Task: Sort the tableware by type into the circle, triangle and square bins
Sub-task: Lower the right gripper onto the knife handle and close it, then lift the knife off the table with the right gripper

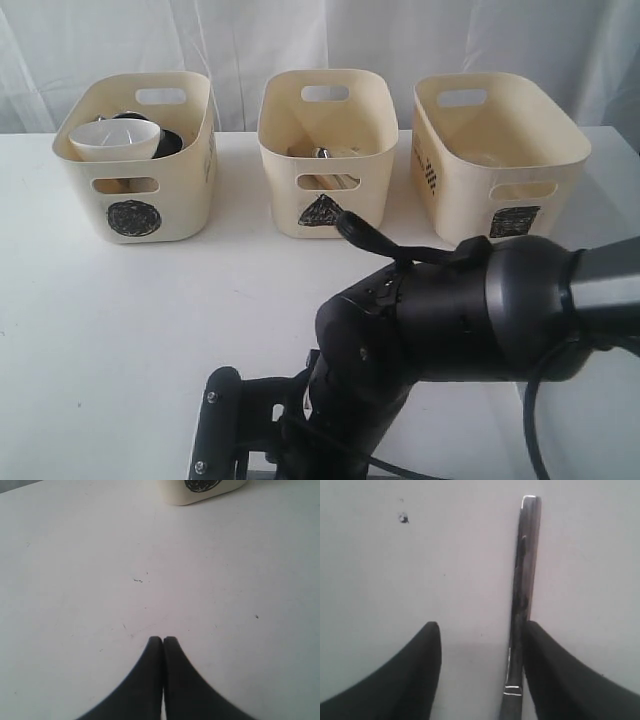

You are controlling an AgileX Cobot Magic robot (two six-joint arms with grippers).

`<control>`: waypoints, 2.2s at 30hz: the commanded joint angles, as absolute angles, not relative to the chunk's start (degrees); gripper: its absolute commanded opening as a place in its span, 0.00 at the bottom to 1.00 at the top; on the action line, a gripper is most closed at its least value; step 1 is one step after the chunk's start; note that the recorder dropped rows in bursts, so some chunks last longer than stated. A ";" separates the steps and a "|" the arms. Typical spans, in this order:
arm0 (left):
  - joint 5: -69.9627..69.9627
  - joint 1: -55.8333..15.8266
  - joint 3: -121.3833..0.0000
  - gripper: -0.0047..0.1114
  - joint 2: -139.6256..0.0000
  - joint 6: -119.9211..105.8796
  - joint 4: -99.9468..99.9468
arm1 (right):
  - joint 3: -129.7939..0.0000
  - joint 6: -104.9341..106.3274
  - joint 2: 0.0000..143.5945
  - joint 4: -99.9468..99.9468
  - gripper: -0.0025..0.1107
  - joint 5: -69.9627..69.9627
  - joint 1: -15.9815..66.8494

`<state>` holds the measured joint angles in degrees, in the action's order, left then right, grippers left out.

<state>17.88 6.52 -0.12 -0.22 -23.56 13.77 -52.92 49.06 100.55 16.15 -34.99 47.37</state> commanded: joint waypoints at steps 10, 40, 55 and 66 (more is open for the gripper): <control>18.03 6.59 0.00 0.04 0.00 -23.61 14.14 | -52.77 44.74 100.85 14.31 0.44 -31.67 47.52; 18.03 6.59 0.00 0.04 0.00 -23.61 14.14 | -52.77 35.79 105.30 5.74 0.44 -35.40 47.40; 18.03 6.59 0.00 0.04 0.00 -23.61 14.14 | -52.77 35.79 105.88 5.74 0.19 -37.74 47.40; 18.03 6.59 0.00 0.04 0.00 -23.61 14.14 | -52.77 35.79 105.88 5.74 0.02 -40.82 47.40</control>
<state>17.88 6.52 -0.12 -0.22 -23.56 13.66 -53.66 35.67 104.20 7.03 -37.20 47.37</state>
